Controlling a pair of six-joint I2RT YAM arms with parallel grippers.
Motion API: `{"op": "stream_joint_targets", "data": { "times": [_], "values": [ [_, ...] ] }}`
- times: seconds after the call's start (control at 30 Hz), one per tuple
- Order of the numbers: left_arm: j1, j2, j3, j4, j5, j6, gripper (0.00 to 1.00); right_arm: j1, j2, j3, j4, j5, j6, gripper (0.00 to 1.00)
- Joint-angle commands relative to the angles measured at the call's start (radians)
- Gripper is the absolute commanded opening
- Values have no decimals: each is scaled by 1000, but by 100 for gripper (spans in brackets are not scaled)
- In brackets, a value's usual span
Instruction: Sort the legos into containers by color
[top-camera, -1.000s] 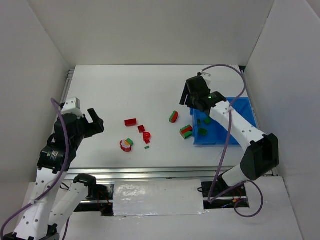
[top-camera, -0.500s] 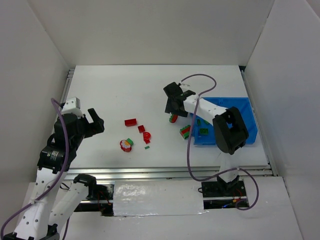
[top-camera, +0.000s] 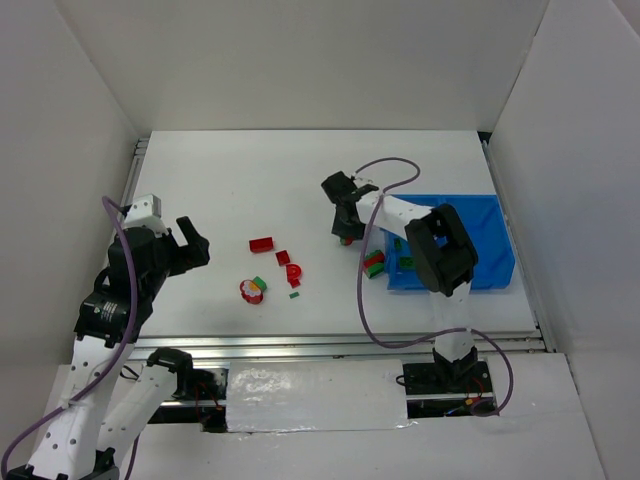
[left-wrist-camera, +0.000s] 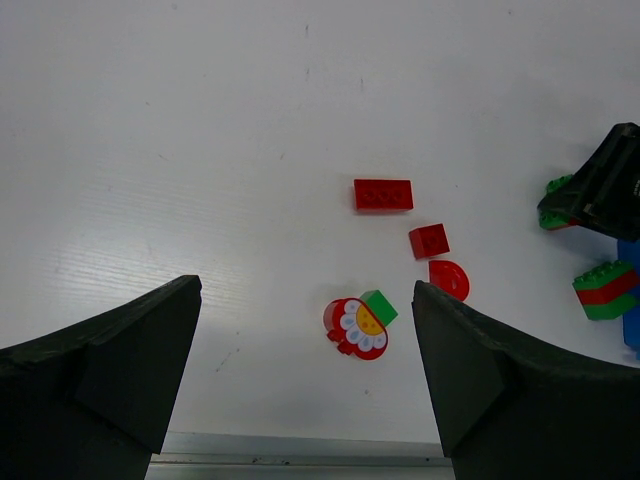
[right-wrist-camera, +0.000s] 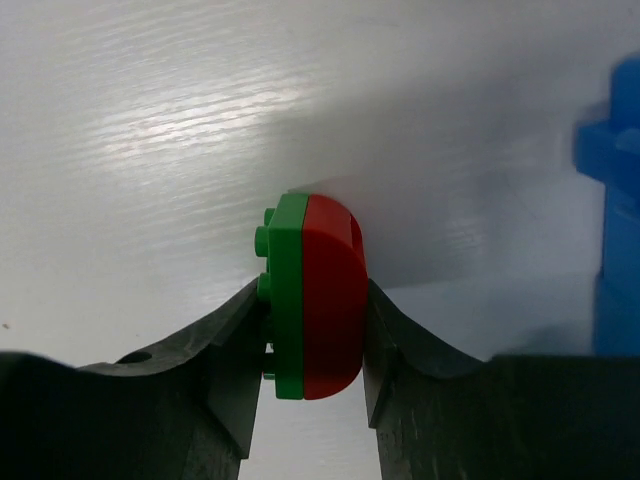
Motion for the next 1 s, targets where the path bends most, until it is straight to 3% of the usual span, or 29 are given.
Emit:
{"op": "stream_joint_targets", "data": {
  "times": [0.0, 0.13, 0.27, 0.5, 0.67, 0.97],
  "values": [
    [3, -1, 2, 43, 8, 18, 100, 42, -82, -18, 96, -24, -80, 6],
    [4, 28, 58, 12, 59, -53, 99, 153, -272, -160, 249, -50, -253, 1],
    [3, 66, 99, 15, 244, -180, 99, 323, -493, -326, 429, -108, -459, 3],
    [3, 77, -52, 265, 620, -393, 100, 595, -723, -431, 556, -41, -547, 6],
    [-8, 77, -171, 436, 784, -495, 98, 667, -719, -402, 554, 45, -536, 6],
    [-22, 33, -236, 509, 814, -551, 93, 668, -674, -342, 537, 82, -530, 6]
  ]
}}
